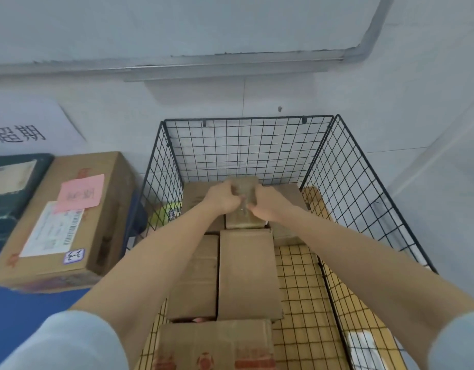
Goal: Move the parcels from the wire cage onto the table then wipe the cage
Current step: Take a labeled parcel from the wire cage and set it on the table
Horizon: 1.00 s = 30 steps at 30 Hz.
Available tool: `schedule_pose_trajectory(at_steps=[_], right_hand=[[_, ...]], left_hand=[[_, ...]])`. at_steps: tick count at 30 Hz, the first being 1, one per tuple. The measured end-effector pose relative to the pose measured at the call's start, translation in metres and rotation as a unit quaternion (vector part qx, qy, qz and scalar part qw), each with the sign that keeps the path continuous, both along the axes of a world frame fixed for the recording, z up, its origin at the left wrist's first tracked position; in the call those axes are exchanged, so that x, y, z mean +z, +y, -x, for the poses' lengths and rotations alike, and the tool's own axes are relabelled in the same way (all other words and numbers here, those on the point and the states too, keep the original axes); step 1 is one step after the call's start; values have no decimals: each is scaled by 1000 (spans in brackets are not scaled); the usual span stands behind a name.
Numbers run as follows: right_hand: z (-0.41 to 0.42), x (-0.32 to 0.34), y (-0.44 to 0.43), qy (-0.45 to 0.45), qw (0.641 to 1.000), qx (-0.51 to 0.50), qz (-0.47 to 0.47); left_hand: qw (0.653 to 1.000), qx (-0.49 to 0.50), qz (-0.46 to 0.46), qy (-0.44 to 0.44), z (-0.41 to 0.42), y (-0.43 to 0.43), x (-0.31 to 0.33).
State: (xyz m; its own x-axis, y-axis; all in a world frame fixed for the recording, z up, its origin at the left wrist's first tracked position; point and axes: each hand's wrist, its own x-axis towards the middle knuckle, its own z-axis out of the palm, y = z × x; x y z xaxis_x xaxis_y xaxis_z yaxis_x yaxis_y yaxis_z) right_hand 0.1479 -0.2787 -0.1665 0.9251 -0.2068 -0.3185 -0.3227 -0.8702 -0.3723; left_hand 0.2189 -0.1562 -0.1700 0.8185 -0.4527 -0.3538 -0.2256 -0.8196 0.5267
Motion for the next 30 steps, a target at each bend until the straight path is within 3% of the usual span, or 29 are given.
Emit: schedule_pose_trajectory(at_steps=[13,25,30], right_hand=[[17,20,8,-109,989,-50,-88],[42,107,7,-214,976,-38,-25],[78,168,13,-269,959,-22,-87]], left_hand=[[961,176,175,121,26,2,46],[944,175,260,107,53,8,148],[921,168,335,102,78,14,190]])
